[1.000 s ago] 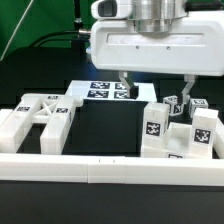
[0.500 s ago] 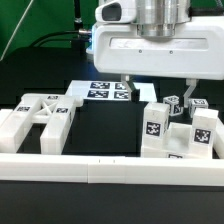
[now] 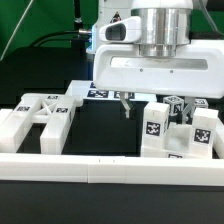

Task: Assemble chair

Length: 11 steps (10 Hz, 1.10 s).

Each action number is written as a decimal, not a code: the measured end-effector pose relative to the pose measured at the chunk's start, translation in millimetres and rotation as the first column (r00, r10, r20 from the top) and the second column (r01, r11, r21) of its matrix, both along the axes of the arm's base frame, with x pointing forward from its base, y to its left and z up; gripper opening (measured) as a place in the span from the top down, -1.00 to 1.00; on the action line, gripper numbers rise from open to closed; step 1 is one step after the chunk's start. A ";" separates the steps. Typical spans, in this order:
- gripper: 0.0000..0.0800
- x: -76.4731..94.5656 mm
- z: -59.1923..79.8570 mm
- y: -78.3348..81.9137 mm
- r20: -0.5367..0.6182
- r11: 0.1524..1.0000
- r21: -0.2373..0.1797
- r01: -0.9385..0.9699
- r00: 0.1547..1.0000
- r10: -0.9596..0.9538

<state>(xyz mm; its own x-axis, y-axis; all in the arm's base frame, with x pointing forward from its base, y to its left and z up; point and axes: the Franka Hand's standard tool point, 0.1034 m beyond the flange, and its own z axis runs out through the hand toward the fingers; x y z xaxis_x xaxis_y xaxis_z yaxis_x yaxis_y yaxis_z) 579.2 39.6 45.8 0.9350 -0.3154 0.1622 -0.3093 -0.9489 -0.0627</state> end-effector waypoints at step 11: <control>-0.31 -9.1 -39.8 0.4 0.066 0.998 -0.056 -0.012 0.998 0.016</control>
Offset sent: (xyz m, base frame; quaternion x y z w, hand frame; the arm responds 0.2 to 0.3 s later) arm -0.0136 0.0103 -0.0355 0.0007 0.0388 0.0151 0.9991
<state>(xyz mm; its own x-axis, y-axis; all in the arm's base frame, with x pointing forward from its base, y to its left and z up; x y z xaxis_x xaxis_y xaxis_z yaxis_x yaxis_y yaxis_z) 570.1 40.0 5.9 0.9257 -0.2912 0.2413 -0.2927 -0.9557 -0.0303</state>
